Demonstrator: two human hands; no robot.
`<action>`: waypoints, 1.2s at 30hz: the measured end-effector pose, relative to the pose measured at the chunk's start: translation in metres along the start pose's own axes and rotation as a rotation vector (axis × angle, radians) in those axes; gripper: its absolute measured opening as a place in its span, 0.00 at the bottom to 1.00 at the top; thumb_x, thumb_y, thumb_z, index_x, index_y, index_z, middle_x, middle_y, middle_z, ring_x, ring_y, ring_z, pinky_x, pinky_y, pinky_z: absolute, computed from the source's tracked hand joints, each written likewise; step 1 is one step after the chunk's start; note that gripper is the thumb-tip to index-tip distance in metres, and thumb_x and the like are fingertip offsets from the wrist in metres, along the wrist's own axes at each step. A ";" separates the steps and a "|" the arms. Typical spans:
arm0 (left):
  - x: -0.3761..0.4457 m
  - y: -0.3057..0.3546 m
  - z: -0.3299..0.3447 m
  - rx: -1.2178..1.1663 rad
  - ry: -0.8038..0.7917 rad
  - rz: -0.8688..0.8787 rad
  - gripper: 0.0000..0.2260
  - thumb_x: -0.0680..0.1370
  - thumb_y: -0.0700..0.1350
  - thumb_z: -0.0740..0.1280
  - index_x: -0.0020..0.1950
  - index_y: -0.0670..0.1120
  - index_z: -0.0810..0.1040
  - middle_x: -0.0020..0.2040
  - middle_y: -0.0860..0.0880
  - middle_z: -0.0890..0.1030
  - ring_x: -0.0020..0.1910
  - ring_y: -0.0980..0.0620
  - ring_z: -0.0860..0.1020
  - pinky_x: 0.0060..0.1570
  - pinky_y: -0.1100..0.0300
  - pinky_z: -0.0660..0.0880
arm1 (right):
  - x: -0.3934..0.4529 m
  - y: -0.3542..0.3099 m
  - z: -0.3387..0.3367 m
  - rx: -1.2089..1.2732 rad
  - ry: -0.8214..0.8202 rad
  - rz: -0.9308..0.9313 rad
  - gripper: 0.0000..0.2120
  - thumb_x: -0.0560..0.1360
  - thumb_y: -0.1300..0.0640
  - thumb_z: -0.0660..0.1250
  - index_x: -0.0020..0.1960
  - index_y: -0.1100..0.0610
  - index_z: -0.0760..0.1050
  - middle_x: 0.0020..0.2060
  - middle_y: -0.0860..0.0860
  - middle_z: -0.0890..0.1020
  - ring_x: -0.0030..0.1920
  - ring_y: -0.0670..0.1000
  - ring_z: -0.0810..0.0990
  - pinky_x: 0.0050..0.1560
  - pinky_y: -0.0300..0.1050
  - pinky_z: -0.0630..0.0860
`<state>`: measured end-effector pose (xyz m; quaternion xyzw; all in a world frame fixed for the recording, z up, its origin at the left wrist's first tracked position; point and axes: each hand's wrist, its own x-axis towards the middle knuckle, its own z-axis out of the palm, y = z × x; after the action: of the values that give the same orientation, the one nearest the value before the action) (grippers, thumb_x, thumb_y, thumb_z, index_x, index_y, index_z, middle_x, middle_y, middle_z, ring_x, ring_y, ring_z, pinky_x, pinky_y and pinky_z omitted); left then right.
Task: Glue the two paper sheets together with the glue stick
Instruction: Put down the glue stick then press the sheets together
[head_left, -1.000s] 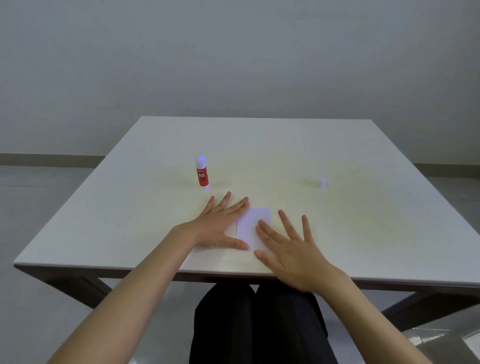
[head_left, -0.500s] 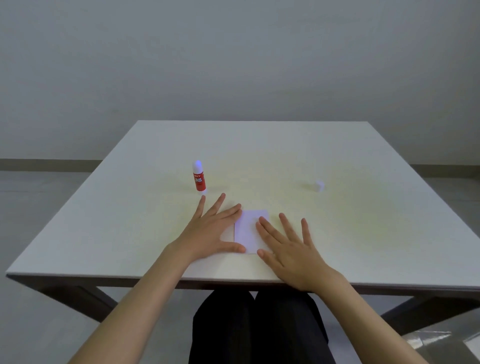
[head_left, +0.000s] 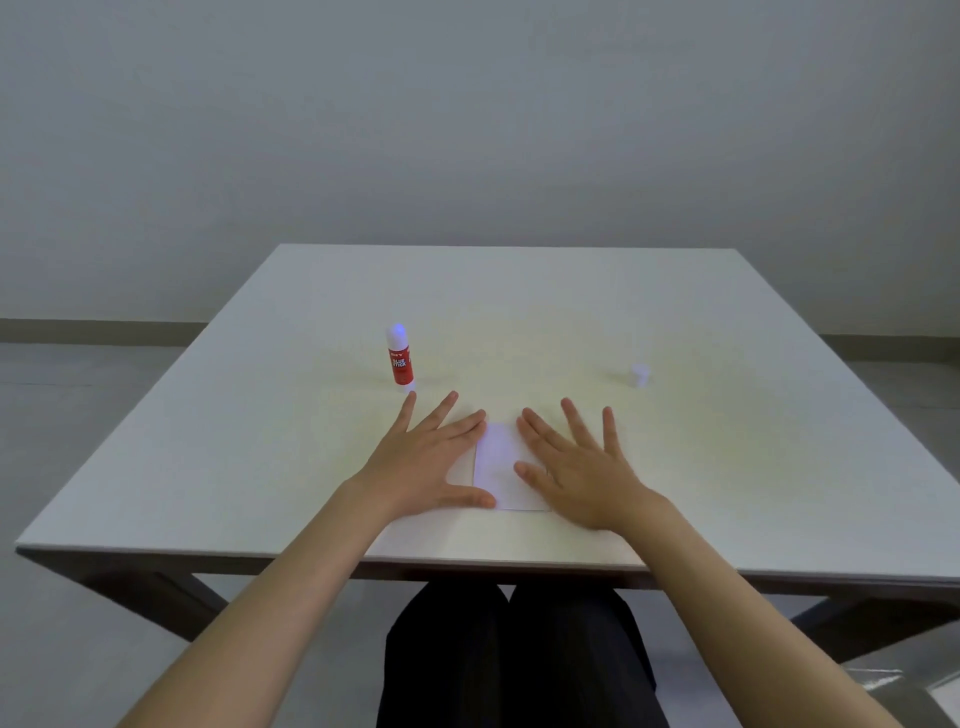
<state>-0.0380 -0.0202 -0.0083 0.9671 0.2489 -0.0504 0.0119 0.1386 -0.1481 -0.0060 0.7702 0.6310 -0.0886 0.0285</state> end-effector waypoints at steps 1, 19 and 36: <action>0.000 0.000 0.001 -0.012 0.003 -0.001 0.45 0.68 0.75 0.51 0.78 0.51 0.49 0.79 0.60 0.48 0.77 0.54 0.38 0.72 0.43 0.32 | -0.004 -0.008 0.003 -0.021 0.020 -0.047 0.31 0.79 0.38 0.40 0.78 0.49 0.37 0.77 0.41 0.40 0.76 0.55 0.31 0.70 0.63 0.27; -0.003 0.000 0.001 -0.141 -0.042 -0.016 0.44 0.69 0.73 0.54 0.78 0.53 0.45 0.78 0.60 0.46 0.77 0.56 0.38 0.73 0.41 0.34 | -0.017 -0.006 0.008 0.028 0.016 -0.178 0.28 0.80 0.39 0.40 0.77 0.44 0.38 0.77 0.36 0.42 0.75 0.52 0.30 0.71 0.62 0.27; -0.004 0.002 0.002 -0.269 -0.056 -0.043 0.44 0.70 0.71 0.59 0.78 0.53 0.45 0.78 0.61 0.45 0.77 0.55 0.39 0.74 0.43 0.35 | -0.057 -0.011 0.020 0.059 0.096 -0.193 0.31 0.77 0.36 0.35 0.77 0.44 0.39 0.75 0.35 0.40 0.75 0.51 0.29 0.69 0.58 0.22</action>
<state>-0.0409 -0.0238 -0.0103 0.9495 0.2737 -0.0437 0.1474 0.1151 -0.2039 -0.0151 0.7098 0.6999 -0.0724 -0.0331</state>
